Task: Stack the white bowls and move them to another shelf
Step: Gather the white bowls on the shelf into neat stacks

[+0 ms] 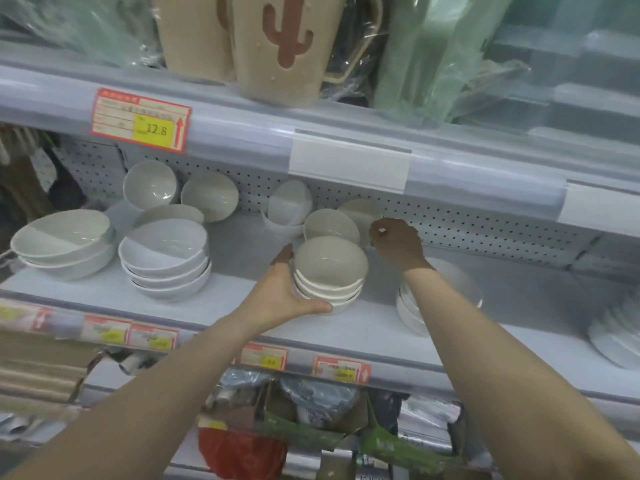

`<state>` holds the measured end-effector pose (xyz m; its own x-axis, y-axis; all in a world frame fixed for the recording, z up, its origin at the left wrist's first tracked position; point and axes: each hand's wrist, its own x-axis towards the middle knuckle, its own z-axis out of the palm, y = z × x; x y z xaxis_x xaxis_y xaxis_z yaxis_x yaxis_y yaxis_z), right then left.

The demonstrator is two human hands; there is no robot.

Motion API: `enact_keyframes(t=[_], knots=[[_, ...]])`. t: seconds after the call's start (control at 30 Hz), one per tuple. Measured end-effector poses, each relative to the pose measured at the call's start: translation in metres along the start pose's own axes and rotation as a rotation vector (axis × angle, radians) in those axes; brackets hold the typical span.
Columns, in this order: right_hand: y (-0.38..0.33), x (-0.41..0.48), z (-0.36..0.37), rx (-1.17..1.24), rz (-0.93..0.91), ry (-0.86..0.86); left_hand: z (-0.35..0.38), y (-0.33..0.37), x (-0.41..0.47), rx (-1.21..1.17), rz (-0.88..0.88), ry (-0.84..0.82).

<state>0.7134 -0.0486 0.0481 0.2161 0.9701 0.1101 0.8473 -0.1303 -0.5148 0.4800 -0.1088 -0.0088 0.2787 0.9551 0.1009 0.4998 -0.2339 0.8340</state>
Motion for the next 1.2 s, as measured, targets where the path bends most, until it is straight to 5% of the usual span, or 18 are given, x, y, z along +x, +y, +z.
enact_keyframes(t=[0.5,0.63,0.97,1.2], knots=[[-0.003,0.055,0.049,-0.069,0.233,-0.178,0.011,-0.026,0.020,-0.132,0.112,-0.055],[-0.011,0.054,0.049,-0.044,0.263,-0.089,0.017,-0.026,0.024,-0.138,0.094,-0.026],[-0.021,0.036,0.010,0.238,0.299,0.186,0.001,-0.036,0.008,-0.131,0.062,0.018],[-0.049,-0.011,-0.004,0.542,0.226,0.092,-0.025,-0.043,-0.006,-0.162,-0.016,0.067]])
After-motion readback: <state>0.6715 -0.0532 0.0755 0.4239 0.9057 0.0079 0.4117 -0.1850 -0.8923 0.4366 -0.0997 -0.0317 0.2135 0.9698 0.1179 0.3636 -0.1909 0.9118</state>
